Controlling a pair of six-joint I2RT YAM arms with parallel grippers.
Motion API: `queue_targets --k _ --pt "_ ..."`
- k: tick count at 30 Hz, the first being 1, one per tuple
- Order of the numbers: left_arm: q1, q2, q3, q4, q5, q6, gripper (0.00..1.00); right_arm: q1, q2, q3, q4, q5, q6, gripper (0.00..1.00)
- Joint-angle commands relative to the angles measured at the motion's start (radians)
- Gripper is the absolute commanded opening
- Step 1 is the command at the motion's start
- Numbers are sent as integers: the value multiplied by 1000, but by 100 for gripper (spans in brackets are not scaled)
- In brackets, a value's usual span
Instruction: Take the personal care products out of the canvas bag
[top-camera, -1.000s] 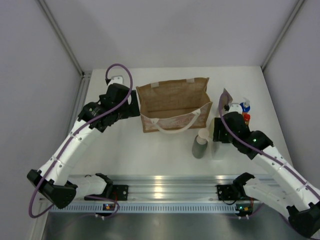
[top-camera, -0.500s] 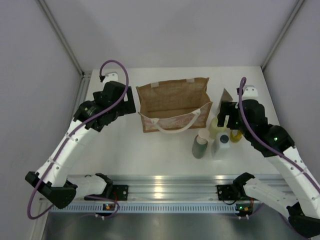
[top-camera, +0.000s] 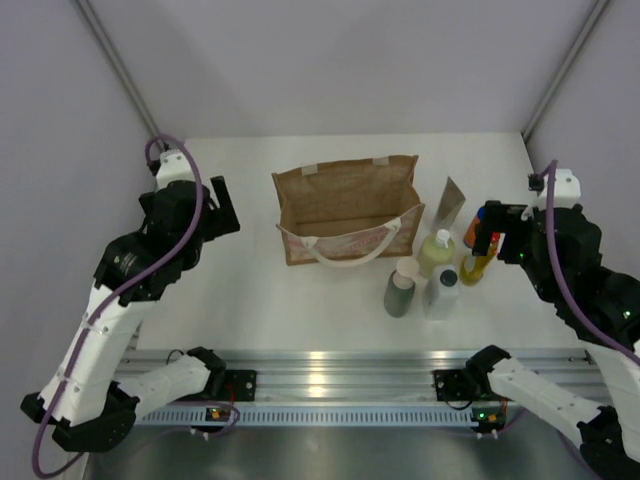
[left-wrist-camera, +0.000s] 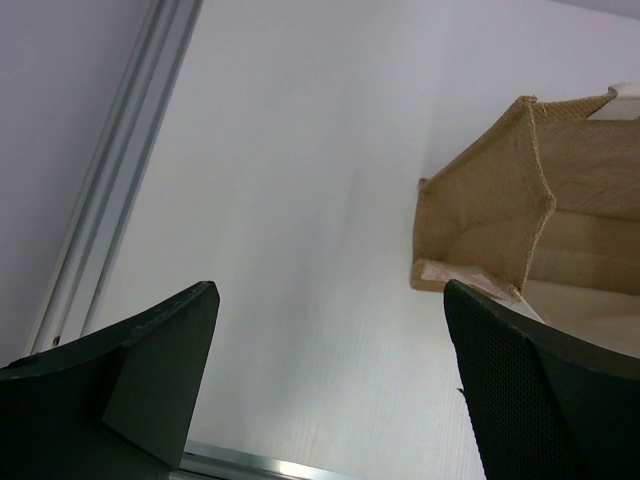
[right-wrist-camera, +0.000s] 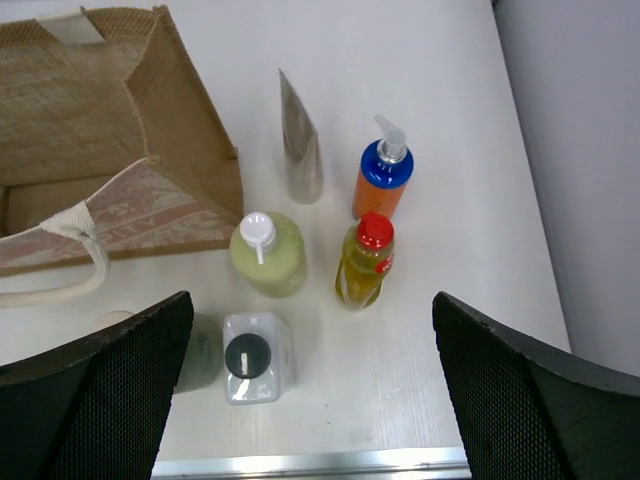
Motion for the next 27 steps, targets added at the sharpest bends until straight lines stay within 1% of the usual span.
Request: queue_targets --k 1,6,12,14,19,27 --pt "3 -77 -29 -16 -43 41 99 -1 -27 93 -127 76 -28 100" --pt "4 -173 -104 -21 -42 60 99 -1 -75 153 -224 87 -38 99" --pt "3 -304 -167 -44 -65 65 99 -1 -153 153 -324 139 -45 100" --pt "4 -342 -185 -53 -65 62 99 -3 -193 162 -328 120 -50 99" --pt "4 -388 -214 -59 -51 65 99 -1 -239 168 -330 91 -53 100" --pt "4 -379 -223 -61 -65 84 98 -1 -241 174 -335 113 -48 99"
